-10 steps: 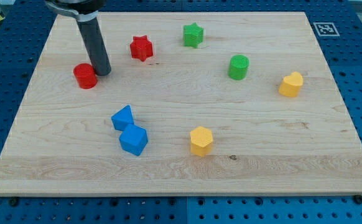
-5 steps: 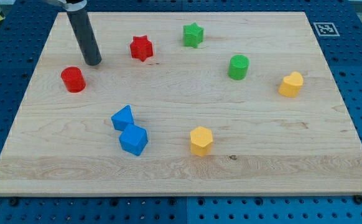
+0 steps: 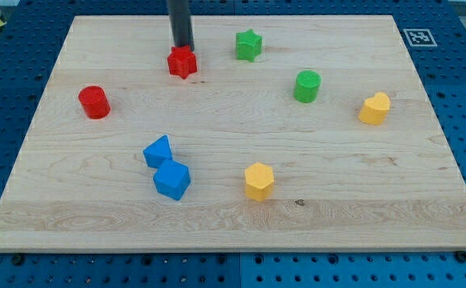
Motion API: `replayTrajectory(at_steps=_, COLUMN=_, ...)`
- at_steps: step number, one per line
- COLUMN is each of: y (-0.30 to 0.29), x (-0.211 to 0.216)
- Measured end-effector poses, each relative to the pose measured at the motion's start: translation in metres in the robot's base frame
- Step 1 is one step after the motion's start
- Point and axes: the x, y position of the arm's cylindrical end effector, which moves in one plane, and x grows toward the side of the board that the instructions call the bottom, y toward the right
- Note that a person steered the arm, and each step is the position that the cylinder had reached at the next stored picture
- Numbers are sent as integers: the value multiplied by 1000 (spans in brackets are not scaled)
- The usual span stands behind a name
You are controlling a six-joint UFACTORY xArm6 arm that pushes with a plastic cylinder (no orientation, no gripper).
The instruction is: Keep red star above red circle
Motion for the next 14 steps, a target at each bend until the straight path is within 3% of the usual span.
replayTrajectory(at_steps=2, y=37, x=5)
replayTrajectory(at_steps=4, y=38, x=47)
replayTrajectory(at_steps=5, y=36, x=41)
replayTrajectory(at_steps=7, y=-11, x=22)
replayTrajectory(at_steps=11, y=-88, x=52)
replayTrajectory(at_steps=13, y=-21, x=56)
replayTrajectory(at_steps=14, y=-16, x=84)
